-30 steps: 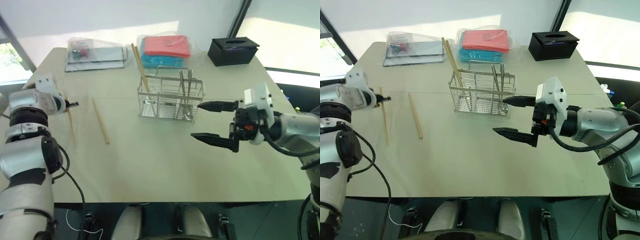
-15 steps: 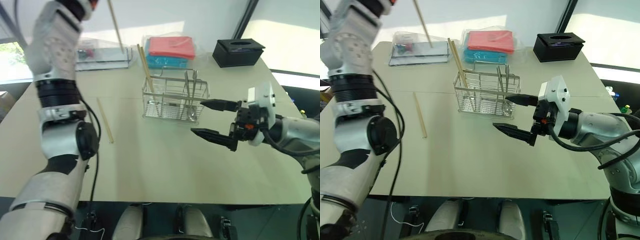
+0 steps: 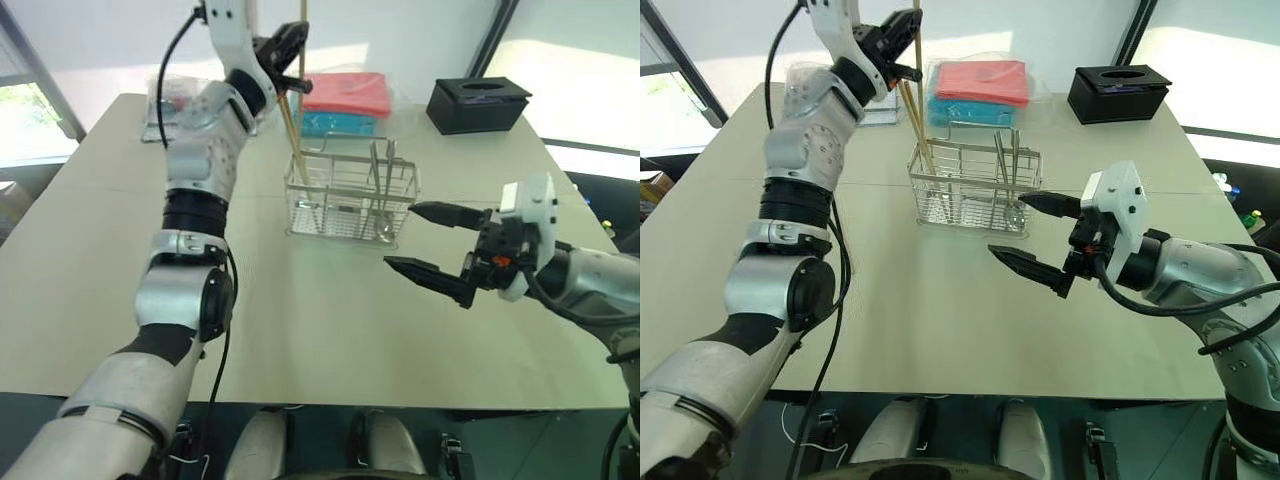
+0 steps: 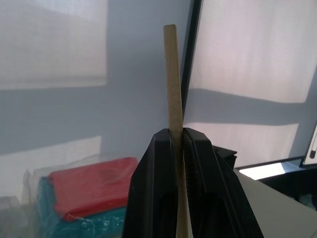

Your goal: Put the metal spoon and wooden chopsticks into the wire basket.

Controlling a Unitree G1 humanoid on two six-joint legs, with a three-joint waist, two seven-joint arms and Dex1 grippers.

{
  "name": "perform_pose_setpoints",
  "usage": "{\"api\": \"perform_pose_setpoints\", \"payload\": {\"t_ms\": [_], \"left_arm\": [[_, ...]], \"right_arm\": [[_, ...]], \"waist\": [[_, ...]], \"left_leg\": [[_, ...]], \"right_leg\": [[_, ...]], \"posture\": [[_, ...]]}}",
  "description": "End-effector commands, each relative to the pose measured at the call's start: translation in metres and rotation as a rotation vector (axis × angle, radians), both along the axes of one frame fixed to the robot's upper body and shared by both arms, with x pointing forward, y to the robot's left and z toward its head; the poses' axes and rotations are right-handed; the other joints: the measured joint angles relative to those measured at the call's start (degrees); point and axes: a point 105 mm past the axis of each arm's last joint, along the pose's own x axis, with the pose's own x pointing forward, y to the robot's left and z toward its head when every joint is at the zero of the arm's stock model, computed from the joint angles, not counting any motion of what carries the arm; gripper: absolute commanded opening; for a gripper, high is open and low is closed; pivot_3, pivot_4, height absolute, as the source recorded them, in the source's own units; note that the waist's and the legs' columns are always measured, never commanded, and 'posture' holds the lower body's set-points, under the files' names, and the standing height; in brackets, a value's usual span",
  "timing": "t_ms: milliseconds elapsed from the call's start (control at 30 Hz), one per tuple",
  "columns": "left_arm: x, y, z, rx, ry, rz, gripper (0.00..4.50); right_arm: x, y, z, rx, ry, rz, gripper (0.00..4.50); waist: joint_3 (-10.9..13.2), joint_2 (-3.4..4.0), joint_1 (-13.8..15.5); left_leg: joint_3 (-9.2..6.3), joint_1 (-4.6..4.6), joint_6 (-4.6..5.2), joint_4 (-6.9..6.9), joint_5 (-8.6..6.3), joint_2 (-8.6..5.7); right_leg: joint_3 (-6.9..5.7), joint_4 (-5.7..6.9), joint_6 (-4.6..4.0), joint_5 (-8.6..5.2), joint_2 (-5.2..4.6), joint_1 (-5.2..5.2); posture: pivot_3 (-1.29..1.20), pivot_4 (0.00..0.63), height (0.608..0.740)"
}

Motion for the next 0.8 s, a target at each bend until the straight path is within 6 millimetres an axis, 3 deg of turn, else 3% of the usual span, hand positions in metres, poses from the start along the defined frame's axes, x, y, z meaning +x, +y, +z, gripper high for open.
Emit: {"api": "perform_pose_setpoints", "payload": {"t_ms": [33,100,200,400,600,733,800], "left_arm": [[-0.003,-0.011,-0.008,0.011,-0.01,-0.025,0.03],[-0.004,-0.013,-0.015,-0.001,0.009,-0.035,0.03],[-0.005,-0.013,-0.021,-0.037,0.035,-0.048,1.12],[-0.013,-0.002,-0.013,-0.057,0.038,-0.04,4.32],[-0.03,0.035,0.023,-0.061,-0.016,0.034,4.47],[-0.033,0.085,0.052,-0.115,-0.001,0.184,4.47],[-0.021,0.121,0.045,-0.104,0.12,0.344,4.47]], "right_arm": [[-0.006,0.001,0.011,0.002,-0.056,0.003,4.5],[-0.005,0.0,0.011,0.002,-0.06,-0.002,4.5],[-0.004,-0.001,0.012,0.002,-0.061,-0.006,4.5],[0.0,0.0,0.011,0.0,-0.057,0.001,4.5],[0.007,0.002,0.01,0.006,-0.051,0.02,4.5],[0.012,0.004,0.011,0.006,-0.054,0.037,4.5],[0.013,0.006,0.011,0.007,-0.059,0.046,4.5]], "waist": [[0.0,0.0,-0.04],[0.01,-0.01,-0.05],[0.01,-0.01,-0.1],[0.01,0.0,-0.12],[0.0,0.03,-0.24],[0.01,0.03,-0.27],[0.02,0.02,-0.26]], "left_leg": [[0.0,0.0,0.0,0.0,0.0,0.0],[0.0,-0.01,0.01,0.0,0.0,0.0],[-0.01,-0.02,0.01,0.0,-0.01,0.01],[-0.01,-0.02,0.02,-0.01,-0.01,0.02],[-0.04,0.0,0.02,-0.01,-0.01,0.05],[-0.06,0.01,0.02,-0.01,-0.01,0.06],[-0.08,0.01,0.02,-0.01,-0.01,0.06]], "right_leg": [[0.0,0.01,0.0,0.0,0.0,0.0],[0.0,0.01,0.0,0.0,0.0,-0.02],[0.0,0.0,0.0,0.0,0.01,-0.04],[0.0,0.01,0.0,0.0,0.02,-0.04],[0.01,0.02,-0.01,0.0,0.07,-0.05],[0.02,0.02,-0.01,-0.01,0.1,-0.05],[0.02,0.03,-0.01,-0.01,0.12,-0.06]], "posture": [[0.0,0.15,0.667],[0.0,0.15,0.667],[0.0,0.15,0.667],[0.0,0.15,0.667],[0.0,0.15,0.667],[0.0,0.15,0.667],[0.0,0.15,0.667]]}}
